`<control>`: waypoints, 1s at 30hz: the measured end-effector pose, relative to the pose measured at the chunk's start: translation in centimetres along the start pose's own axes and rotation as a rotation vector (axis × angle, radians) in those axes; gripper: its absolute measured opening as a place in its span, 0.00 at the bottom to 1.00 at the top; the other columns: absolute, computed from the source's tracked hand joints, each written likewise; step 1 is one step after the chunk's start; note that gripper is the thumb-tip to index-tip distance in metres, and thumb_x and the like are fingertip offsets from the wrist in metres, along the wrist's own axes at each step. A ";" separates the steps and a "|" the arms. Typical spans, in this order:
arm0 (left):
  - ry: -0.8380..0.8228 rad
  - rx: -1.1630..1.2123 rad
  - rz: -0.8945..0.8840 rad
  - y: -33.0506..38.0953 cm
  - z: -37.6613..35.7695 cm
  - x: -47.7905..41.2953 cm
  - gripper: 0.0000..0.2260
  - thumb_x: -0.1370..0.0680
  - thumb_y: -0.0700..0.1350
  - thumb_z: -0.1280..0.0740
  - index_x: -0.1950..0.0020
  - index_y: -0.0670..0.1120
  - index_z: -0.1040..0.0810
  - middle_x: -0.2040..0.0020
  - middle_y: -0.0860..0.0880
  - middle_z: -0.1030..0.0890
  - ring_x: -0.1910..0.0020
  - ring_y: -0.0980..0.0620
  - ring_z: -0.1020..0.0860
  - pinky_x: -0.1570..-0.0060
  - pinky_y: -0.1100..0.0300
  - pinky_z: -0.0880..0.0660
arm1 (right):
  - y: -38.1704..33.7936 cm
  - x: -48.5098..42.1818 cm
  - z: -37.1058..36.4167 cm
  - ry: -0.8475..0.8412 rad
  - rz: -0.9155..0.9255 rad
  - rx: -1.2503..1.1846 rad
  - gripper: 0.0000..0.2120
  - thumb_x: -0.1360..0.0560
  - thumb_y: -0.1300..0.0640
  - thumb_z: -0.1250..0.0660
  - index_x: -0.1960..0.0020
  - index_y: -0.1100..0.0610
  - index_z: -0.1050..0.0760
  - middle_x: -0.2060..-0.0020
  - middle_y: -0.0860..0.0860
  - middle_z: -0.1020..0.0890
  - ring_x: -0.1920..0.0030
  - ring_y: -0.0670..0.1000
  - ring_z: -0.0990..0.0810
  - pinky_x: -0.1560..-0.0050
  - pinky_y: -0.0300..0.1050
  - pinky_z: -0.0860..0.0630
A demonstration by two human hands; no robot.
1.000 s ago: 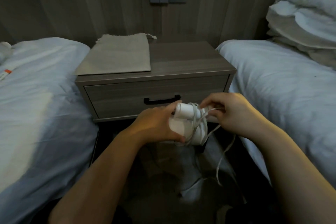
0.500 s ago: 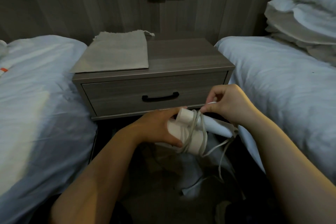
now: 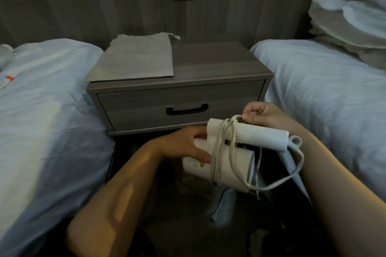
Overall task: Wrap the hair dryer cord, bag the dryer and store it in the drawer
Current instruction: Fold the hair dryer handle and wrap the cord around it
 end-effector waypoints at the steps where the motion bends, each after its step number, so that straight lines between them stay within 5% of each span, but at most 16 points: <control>1: -0.002 0.060 -0.012 0.1 -0.1 0.0 0.26 0.39 0.50 0.26 0.44 0.60 0.28 0.42 0.55 0.23 0.42 0.56 0.24 0.43 0.62 0.26 | 0.6 -0.3 0.0 0.006 -0.008 -0.077 0.07 0.29 0.66 0.33 0.65 0.58 0.22 0.76 0.50 0.19 0.76 0.41 0.23 0.75 0.32 0.28; 2: 0.001 0.123 -0.021 0.2 -0.2 0.1 0.25 0.40 0.50 0.27 0.45 0.60 0.28 0.44 0.56 0.23 0.44 0.58 0.23 0.46 0.63 0.25 | 1.2 -0.5 -0.1 0.016 -0.007 -0.192 0.04 0.32 0.66 0.30 0.63 0.59 0.21 0.72 0.52 0.18 0.73 0.44 0.21 0.74 0.34 0.25; 4: 0.049 0.272 -0.038 0.0 0.3 0.2 0.25 0.40 0.51 0.29 0.45 0.58 0.28 0.48 0.58 0.21 0.49 0.60 0.22 0.51 0.65 0.24 | 2.5 -1.0 -0.2 0.060 -0.026 -0.394 0.13 0.38 0.67 0.25 0.55 0.63 0.23 0.66 0.54 0.16 0.65 0.50 0.17 0.69 0.38 0.21; 6: 0.133 0.381 -0.025 -0.2 1.0 -0.6 0.25 0.41 0.52 0.29 0.44 0.56 0.26 0.51 0.58 0.18 0.49 0.59 0.20 0.53 0.64 0.24 | 2.1 -0.7 -0.7 0.090 -0.020 -0.362 0.08 0.36 0.70 0.28 0.60 0.61 0.20 0.72 0.52 0.16 0.67 0.48 0.17 0.69 0.37 0.21; 8: 0.239 0.474 -0.020 -0.6 2.0 -1.0 0.26 0.41 0.54 0.25 0.45 0.53 0.25 0.54 0.57 0.16 0.44 0.50 0.20 0.55 0.62 0.22 | 1.6 -0.7 -1.7 0.039 0.008 -0.371 0.12 0.45 0.68 0.26 0.62 0.60 0.18 0.72 0.53 0.16 0.70 0.47 0.18 0.68 0.37 0.21; 11: 0.358 0.664 -0.065 -0.7 3.3 -0.8 0.24 0.39 0.56 0.28 0.44 0.55 0.24 0.51 0.55 0.16 0.45 0.49 0.20 0.48 0.55 0.23 | 1.4 -0.6 -2.2 0.042 0.036 -0.423 0.05 0.37 0.65 0.31 0.61 0.60 0.20 0.76 0.54 0.22 0.77 0.47 0.25 0.76 0.36 0.28; 14: 0.395 0.766 -0.074 -0.6 3.6 0.1 0.21 0.33 0.55 0.32 0.41 0.57 0.25 0.44 0.50 0.18 0.46 0.50 0.20 0.45 0.51 0.24 | 1.5 -0.7 -2.3 0.043 0.032 -0.350 0.13 0.25 0.72 0.44 0.63 0.61 0.27 0.80 0.49 0.25 0.80 0.43 0.32 0.79 0.34 0.37; 19: 0.501 0.801 -0.061 -0.6 4.1 -0.2 0.13 0.26 0.51 0.33 0.42 0.57 0.24 0.46 0.50 0.17 0.48 0.49 0.19 0.51 0.52 0.22 | 1.1 -0.1 -3.6 -0.036 -0.015 -0.334 0.15 0.29 0.77 0.45 0.53 0.62 0.24 0.71 0.51 0.25 0.74 0.46 0.33 0.76 0.35 0.37; 21: 0.520 0.851 -0.066 -0.7 4.2 -0.2 0.13 0.25 0.51 0.36 0.41 0.55 0.25 0.46 0.49 0.17 0.50 0.50 0.19 0.56 0.55 0.21 | 0.9 0.2 -4.4 -0.092 -0.032 -0.355 0.09 0.31 0.68 0.35 0.51 0.62 0.25 0.69 0.53 0.29 0.72 0.48 0.34 0.74 0.37 0.37; 23: 0.573 0.838 -0.032 -0.9 4.2 0.0 0.14 0.23 0.50 0.36 0.38 0.52 0.26 0.47 0.48 0.18 0.53 0.50 0.19 0.60 0.56 0.21 | 1.2 0.4 -5.0 -0.112 -0.063 -0.417 0.21 0.40 0.51 0.22 0.55 0.60 0.26 0.70 0.53 0.29 0.71 0.48 0.31 0.72 0.39 0.35; 25: 0.636 0.799 -0.017 -1.2 4.2 0.1 0.17 0.24 0.49 0.34 0.36 0.49 0.27 0.46 0.47 0.19 0.53 0.50 0.20 0.57 0.56 0.22 | 1.6 0.4 -5.4 -0.054 -0.087 -0.419 0.26 0.40 0.39 0.26 0.54 0.57 0.25 0.71 0.51 0.27 0.72 0.47 0.30 0.71 0.39 0.35; 30: 0.640 0.765 0.033 -1.8 3.3 -0.1 0.22 0.30 0.54 0.30 0.37 0.51 0.27 0.44 0.46 0.18 0.45 0.46 0.20 0.45 0.47 0.23 | 2.5 0.4 -5.7 0.085 -0.140 -0.341 0.23 0.31 0.42 0.35 0.46 0.59 0.25 0.71 0.50 0.28 0.75 0.45 0.31 0.75 0.37 0.36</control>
Point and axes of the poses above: each hand's wrist, its own x-axis away from the middle knuckle, its own z-axis out of the back of the hand, y = z × x, the point moved 9 cm from there along -x, towards the middle knuckle
